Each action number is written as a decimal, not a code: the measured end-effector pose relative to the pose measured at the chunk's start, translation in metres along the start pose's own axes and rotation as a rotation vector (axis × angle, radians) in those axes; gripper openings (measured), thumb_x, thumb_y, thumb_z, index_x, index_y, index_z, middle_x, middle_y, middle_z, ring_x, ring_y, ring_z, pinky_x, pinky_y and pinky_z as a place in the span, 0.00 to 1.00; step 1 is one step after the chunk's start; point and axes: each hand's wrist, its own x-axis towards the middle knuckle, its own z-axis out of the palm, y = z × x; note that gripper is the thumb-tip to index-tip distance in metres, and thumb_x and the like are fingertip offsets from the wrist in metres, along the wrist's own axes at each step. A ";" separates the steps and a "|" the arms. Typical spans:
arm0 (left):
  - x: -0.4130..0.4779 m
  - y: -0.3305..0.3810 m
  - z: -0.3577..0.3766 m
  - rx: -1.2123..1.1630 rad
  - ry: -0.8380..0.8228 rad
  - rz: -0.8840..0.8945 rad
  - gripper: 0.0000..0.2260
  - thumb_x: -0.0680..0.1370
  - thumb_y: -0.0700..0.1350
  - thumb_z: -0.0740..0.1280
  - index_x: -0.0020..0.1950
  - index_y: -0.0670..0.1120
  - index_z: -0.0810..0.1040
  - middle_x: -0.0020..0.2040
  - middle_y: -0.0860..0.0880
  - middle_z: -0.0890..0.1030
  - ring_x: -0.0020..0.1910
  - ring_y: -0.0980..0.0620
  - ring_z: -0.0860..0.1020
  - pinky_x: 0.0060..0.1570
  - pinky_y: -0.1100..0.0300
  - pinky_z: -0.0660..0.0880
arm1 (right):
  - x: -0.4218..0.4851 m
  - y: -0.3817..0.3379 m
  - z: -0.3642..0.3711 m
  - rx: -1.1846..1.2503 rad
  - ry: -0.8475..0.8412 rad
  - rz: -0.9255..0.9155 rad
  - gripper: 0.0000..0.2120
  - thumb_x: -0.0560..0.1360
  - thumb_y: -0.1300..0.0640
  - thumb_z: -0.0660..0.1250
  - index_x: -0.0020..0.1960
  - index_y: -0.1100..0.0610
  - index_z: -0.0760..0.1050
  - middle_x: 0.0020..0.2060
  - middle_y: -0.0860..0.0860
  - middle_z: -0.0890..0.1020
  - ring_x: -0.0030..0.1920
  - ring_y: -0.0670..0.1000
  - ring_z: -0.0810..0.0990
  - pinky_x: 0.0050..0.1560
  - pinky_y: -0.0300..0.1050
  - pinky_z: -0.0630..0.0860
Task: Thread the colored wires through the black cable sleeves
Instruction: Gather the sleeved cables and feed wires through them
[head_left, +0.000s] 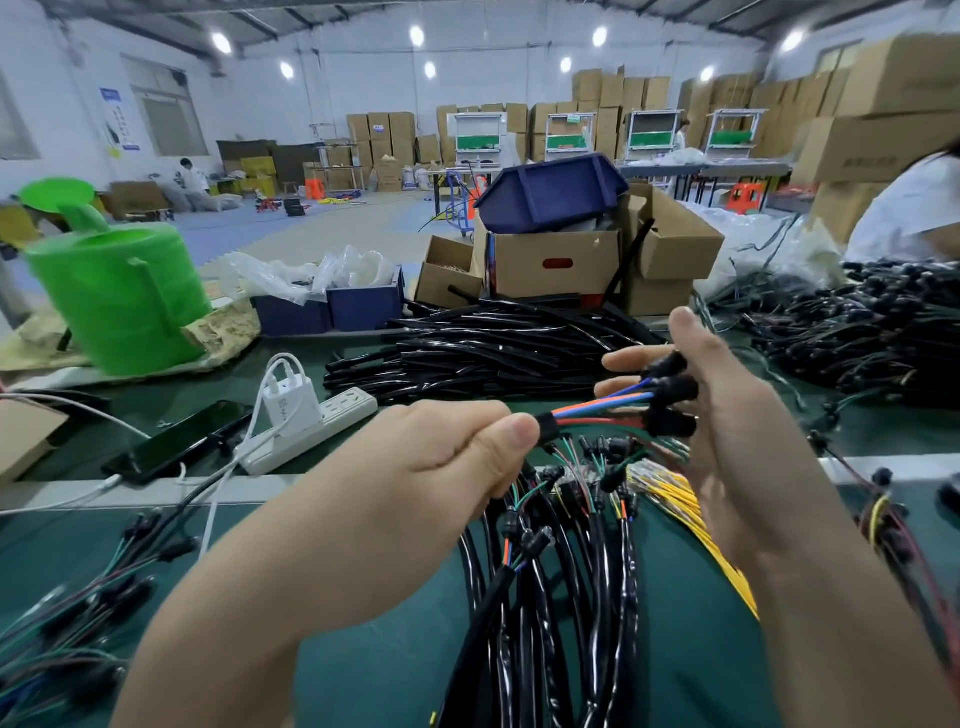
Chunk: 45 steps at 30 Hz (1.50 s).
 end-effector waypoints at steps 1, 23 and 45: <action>0.000 -0.001 0.000 0.005 -0.002 -0.009 0.19 0.75 0.60 0.53 0.33 0.48 0.68 0.24 0.55 0.65 0.23 0.57 0.61 0.24 0.68 0.58 | 0.000 0.001 -0.001 0.001 -0.004 -0.027 0.23 0.75 0.39 0.60 0.43 0.58 0.82 0.39 0.57 0.84 0.38 0.52 0.82 0.52 0.59 0.77; 0.000 -0.012 0.003 0.170 -0.136 -0.287 0.19 0.71 0.63 0.50 0.37 0.51 0.71 0.23 0.54 0.67 0.23 0.55 0.63 0.28 0.59 0.63 | 0.012 0.031 0.016 -1.025 -0.243 -0.546 0.12 0.71 0.61 0.70 0.36 0.52 0.66 0.32 0.46 0.70 0.36 0.51 0.69 0.34 0.44 0.62; 0.022 -0.004 0.035 0.299 -0.140 -0.205 0.16 0.80 0.55 0.54 0.39 0.49 0.70 0.34 0.52 0.74 0.33 0.55 0.71 0.35 0.60 0.69 | 0.002 0.028 0.029 -0.899 -0.389 -0.550 0.06 0.60 0.55 0.59 0.32 0.48 0.61 0.32 0.47 0.69 0.34 0.53 0.68 0.35 0.51 0.65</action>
